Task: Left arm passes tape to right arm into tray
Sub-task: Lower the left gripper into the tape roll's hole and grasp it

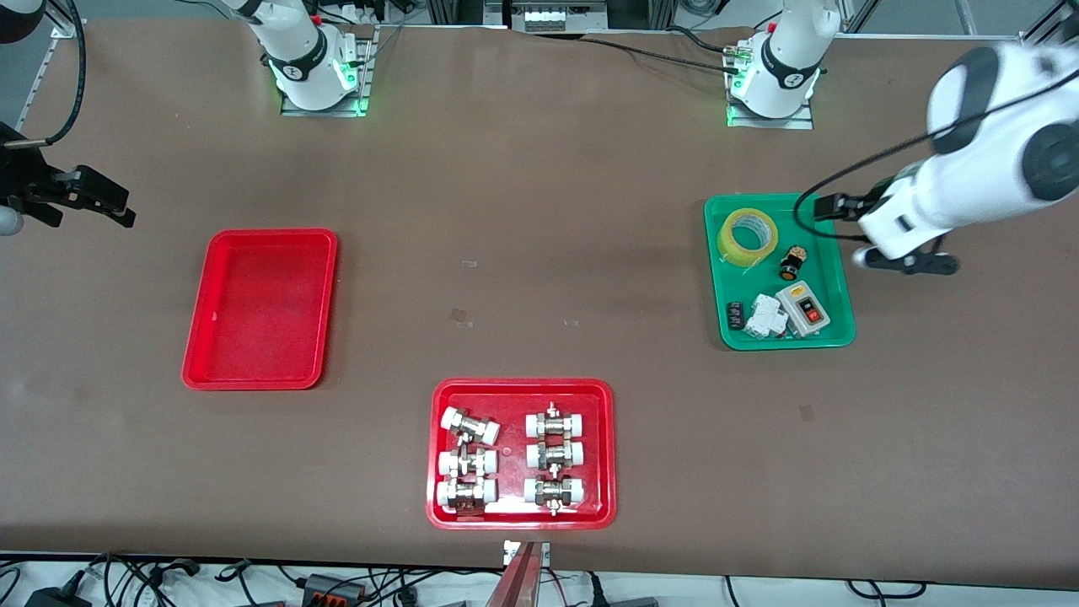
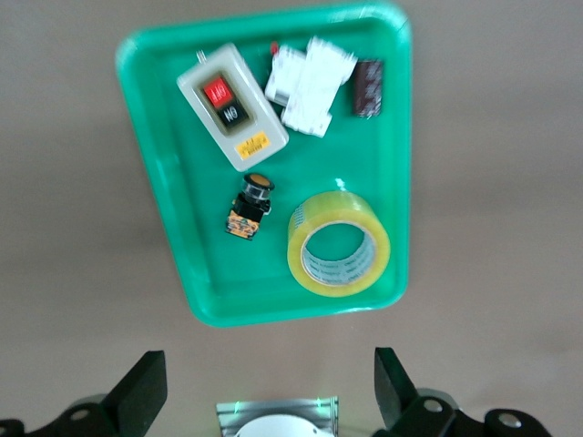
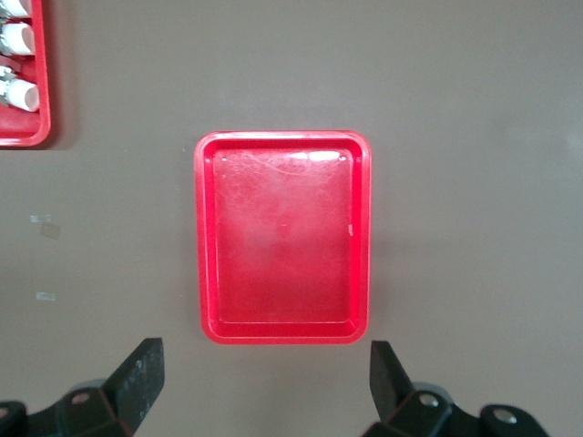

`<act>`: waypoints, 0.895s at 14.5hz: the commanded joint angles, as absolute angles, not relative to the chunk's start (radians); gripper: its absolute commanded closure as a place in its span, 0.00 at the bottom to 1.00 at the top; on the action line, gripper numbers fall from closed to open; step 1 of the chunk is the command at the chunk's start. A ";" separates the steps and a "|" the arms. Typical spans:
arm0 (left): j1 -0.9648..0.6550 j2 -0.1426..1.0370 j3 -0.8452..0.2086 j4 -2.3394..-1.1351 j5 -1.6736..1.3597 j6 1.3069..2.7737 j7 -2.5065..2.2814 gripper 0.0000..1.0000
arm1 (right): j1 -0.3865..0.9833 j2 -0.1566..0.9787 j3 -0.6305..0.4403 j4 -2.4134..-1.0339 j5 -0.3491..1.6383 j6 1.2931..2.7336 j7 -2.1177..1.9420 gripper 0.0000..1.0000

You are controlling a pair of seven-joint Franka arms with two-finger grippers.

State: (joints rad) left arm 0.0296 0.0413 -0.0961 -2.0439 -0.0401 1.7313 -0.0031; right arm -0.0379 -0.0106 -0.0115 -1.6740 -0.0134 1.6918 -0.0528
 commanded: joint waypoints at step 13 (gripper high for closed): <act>0.026 0.215 -0.100 -2.404 -0.153 2.207 -0.048 0.00 | -0.043 -0.017 -0.002 -1.669 -0.021 1.646 -0.064 0.00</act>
